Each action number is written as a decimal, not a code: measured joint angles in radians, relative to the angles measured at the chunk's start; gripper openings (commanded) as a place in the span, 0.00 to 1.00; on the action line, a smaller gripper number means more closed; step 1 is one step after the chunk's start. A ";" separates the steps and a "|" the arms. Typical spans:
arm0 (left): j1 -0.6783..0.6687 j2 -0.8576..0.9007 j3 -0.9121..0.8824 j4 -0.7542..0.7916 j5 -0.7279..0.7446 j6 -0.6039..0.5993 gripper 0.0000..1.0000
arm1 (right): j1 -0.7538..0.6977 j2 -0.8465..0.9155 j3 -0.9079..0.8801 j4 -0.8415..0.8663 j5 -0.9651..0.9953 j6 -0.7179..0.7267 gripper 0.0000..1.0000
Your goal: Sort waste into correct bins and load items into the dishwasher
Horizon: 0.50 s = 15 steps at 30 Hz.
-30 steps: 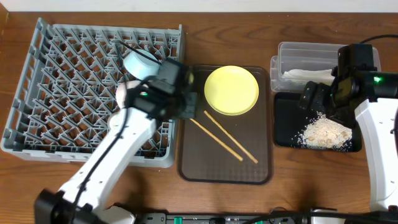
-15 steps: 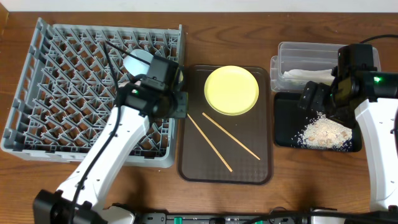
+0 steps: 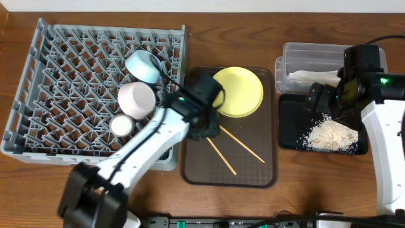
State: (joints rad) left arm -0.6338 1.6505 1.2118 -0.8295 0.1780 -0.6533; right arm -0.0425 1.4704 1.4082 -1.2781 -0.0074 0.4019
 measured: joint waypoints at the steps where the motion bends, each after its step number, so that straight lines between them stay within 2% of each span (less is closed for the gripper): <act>1: -0.013 0.020 0.000 0.000 0.000 -0.029 0.28 | 0.000 0.000 0.000 0.000 0.000 0.000 0.99; 6: -0.058 0.129 -0.002 0.001 0.000 -0.186 0.30 | 0.000 0.000 0.000 -0.006 0.000 0.000 0.99; 8: -0.063 0.163 -0.004 0.002 0.000 -0.237 0.36 | 0.000 0.000 0.000 -0.008 0.000 0.000 0.99; 10: -0.063 0.192 -0.006 0.014 0.000 -0.282 0.38 | 0.000 0.000 0.000 -0.008 0.000 0.000 0.99; 15: -0.063 0.240 -0.007 0.061 0.000 -0.339 0.39 | 0.000 0.000 0.000 -0.008 0.000 0.000 0.99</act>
State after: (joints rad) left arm -0.6968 1.8908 1.2045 -0.7681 0.1780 -0.9920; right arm -0.0425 1.4704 1.4082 -1.2861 -0.0078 0.4019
